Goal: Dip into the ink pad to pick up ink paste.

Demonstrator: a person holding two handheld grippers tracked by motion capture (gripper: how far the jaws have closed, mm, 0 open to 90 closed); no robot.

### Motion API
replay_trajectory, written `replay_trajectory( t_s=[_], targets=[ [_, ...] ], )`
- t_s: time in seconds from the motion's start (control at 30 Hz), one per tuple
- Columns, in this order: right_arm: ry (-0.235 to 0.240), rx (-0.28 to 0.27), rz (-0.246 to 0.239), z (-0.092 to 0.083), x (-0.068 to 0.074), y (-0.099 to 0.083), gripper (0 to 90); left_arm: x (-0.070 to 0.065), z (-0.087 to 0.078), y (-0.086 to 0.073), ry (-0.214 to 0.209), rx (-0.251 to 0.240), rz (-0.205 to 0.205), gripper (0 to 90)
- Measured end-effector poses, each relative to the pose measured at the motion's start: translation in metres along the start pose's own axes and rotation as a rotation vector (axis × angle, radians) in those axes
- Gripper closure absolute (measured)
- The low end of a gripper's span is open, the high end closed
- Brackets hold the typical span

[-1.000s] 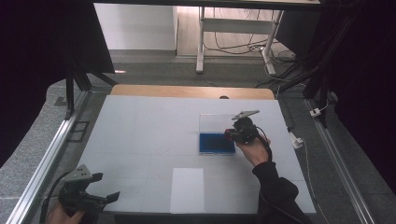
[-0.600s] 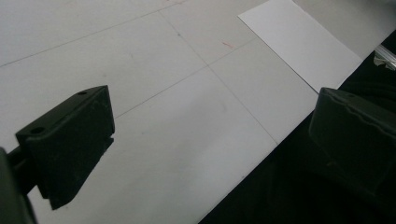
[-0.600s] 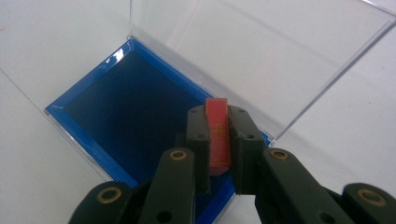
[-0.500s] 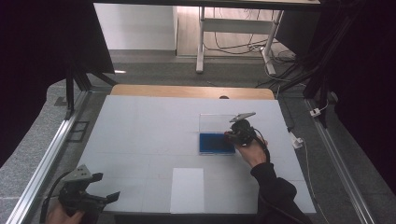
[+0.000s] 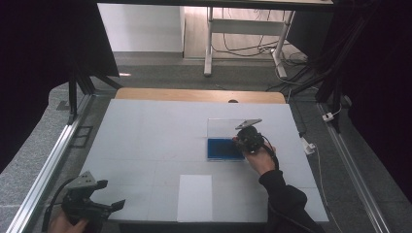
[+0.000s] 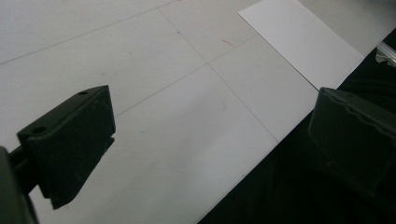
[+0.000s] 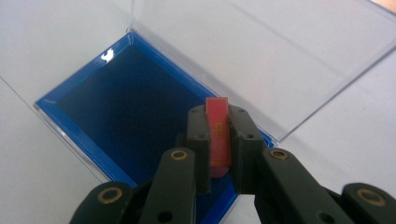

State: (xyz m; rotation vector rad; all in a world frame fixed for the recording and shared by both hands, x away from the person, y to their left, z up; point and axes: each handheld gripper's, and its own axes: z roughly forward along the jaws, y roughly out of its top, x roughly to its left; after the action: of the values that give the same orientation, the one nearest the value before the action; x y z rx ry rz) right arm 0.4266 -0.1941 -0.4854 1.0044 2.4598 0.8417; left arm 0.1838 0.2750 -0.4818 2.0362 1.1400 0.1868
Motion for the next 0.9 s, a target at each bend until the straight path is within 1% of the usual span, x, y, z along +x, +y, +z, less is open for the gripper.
replay_trajectory(
  t_s=[0.1, 0.17, 0.23, 0.3, 0.4, 0.43, 0.57, 0.63, 0.73, 0.9],
  targets=[
    [0.038, -0.014, 0.044, 0.0, -0.008, -0.003, 80.4, 0.0, 0.0, 0.0, 0.0, 0.001, -0.001, 1.0],
    [0.051, -0.023, 0.062, 0.0, -0.01, -0.004, 80.4, 0.0, 0.0, 0.0, 0.0, 0.001, 0.0, 1.1],
    [0.039, -0.018, 0.05, 0.0, -0.008, -0.003, 80.4, 0.0, 0.0, 0.0, 0.0, 0.003, 0.001, 1.1],
    [0.019, -0.013, 0.028, 0.0, -0.004, -0.002, 80.5, 0.0, 0.001, 0.0, -0.002, 0.004, 0.001, 1.2],
    [-0.018, -0.004, -0.017, 0.0, 0.002, -0.001, 80.4, 0.0, 0.0, 0.0, -0.001, 0.003, 0.001, 1.2],
    [-0.023, -0.003, -0.02, 0.0, 0.003, -0.001, 80.4, 0.0, 0.0, 0.0, -0.002, 0.002, 0.0, 1.2],
    [0.001, -0.003, 0.01, -0.001, 0.0, -0.001, 80.2, 0.002, -0.001, 0.0, -0.011, -0.008, -0.007, 1.2],
    [0.002, -0.001, 0.005, -0.001, -0.001, -0.001, 80.1, 0.003, -0.001, -0.001, -0.015, -0.013, -0.016, 1.2],
    [0.006, 0.006, 0.002, -0.001, -0.002, 0.0, 79.9, 0.003, -0.001, -0.001, -0.017, -0.013, -0.016, 1.2],
    [0.021, 0.0, 0.021, -0.003, -0.004, 0.0, 79.8, 0.003, -0.001, -0.001, -0.017, -0.014, -0.013, 1.3]
  ],
)
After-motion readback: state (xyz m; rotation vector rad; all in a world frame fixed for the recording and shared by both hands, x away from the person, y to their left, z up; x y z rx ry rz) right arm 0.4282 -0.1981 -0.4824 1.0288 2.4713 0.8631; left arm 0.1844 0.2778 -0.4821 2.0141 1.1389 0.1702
